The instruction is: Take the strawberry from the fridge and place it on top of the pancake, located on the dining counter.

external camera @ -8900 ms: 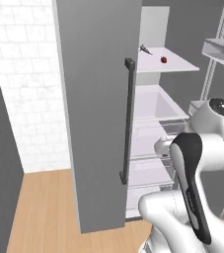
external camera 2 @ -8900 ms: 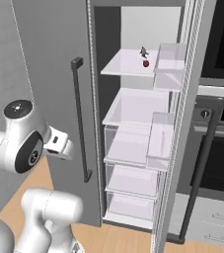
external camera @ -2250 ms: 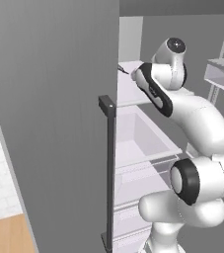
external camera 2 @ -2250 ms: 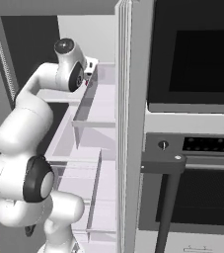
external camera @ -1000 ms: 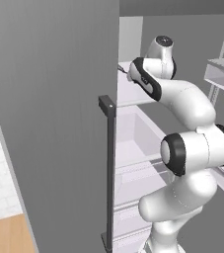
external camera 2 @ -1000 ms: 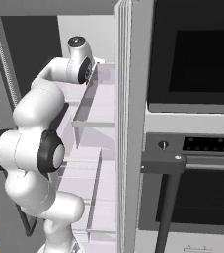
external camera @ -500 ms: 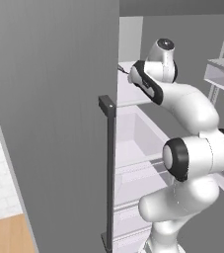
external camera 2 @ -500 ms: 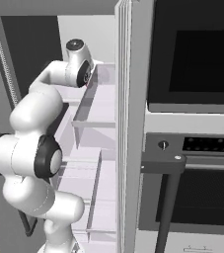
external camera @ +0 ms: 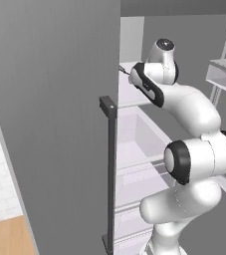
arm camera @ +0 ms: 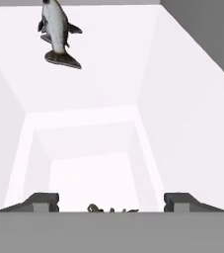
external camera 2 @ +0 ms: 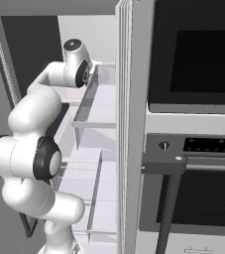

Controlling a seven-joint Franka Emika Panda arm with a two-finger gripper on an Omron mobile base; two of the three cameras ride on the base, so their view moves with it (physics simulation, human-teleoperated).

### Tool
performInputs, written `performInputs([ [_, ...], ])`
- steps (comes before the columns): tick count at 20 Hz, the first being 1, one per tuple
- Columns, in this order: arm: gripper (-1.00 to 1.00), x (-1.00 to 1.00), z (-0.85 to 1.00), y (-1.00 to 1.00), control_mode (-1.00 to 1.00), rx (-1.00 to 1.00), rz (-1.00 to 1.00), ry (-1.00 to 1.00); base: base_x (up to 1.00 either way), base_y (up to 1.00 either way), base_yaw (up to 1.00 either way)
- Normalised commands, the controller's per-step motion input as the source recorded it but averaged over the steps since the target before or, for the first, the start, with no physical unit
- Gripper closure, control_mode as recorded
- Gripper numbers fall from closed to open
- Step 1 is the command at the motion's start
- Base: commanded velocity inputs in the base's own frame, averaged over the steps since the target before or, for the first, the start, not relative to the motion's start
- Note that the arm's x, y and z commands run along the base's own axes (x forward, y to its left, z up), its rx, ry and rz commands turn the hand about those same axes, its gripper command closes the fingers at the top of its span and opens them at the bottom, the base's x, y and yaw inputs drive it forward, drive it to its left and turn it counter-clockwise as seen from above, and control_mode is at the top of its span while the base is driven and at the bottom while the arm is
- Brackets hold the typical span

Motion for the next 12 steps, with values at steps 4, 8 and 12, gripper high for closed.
performInputs([
  [4, 1.00, -0.13, -0.27, 0.00, -1.00, 0.00, -0.07, 0.04, 0.00, 0.00, 0.00],
  [8, 1.00, -0.22, -0.15, 0.00, -1.00, 0.00, -0.06, 0.00, 0.00, 0.00, 0.00],
  [12, 1.00, -0.25, -0.14, 0.03, -1.00, 0.01, 0.00, -0.16, 0.00, 0.00, 0.00],
])
